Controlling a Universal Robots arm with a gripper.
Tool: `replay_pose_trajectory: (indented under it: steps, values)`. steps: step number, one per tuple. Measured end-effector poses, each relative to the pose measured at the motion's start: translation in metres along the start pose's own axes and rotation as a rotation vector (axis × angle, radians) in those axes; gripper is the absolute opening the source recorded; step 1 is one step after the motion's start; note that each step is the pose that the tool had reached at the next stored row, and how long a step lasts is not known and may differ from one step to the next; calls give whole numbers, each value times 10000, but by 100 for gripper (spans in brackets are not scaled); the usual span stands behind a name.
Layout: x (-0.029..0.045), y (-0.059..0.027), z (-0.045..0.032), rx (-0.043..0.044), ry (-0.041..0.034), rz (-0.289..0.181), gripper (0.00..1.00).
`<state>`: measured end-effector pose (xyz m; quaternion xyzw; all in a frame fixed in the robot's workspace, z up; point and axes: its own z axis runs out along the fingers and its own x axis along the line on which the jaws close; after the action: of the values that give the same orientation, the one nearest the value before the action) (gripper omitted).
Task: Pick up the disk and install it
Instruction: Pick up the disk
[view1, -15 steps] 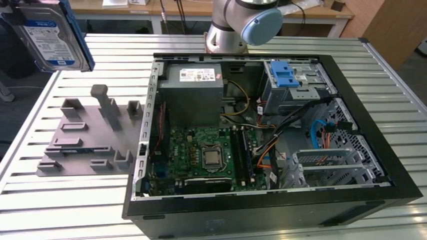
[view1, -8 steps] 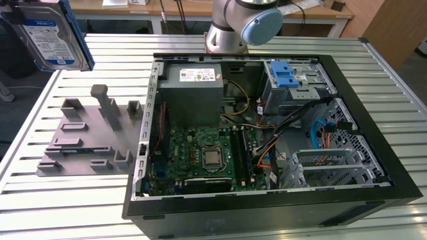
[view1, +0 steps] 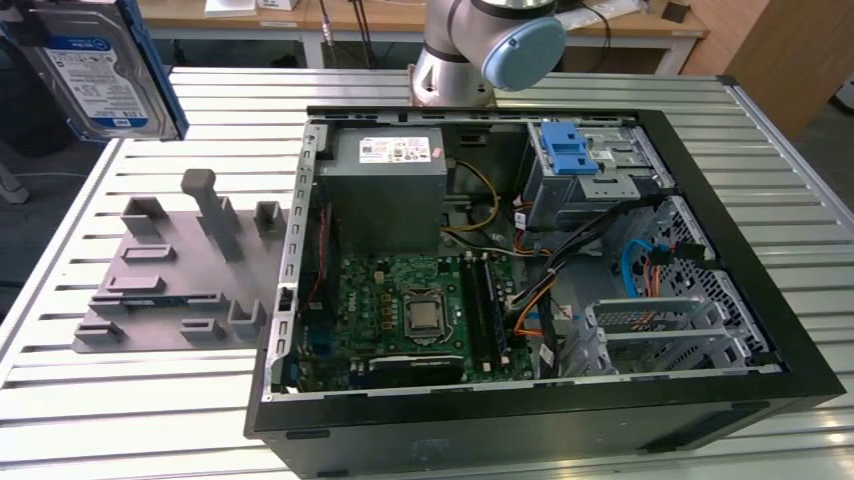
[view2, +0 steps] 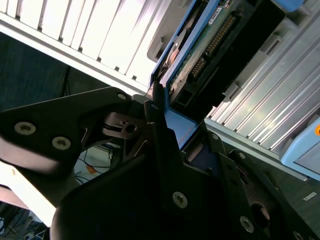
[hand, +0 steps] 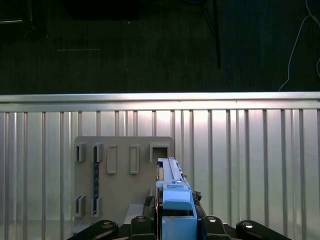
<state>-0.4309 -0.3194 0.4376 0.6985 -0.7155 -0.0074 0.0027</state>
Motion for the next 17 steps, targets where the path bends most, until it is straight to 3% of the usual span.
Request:
replay_pose_trajectory:
  steps: [17]
  values:
    - [-1,-2,-45,0,-9,0,36]
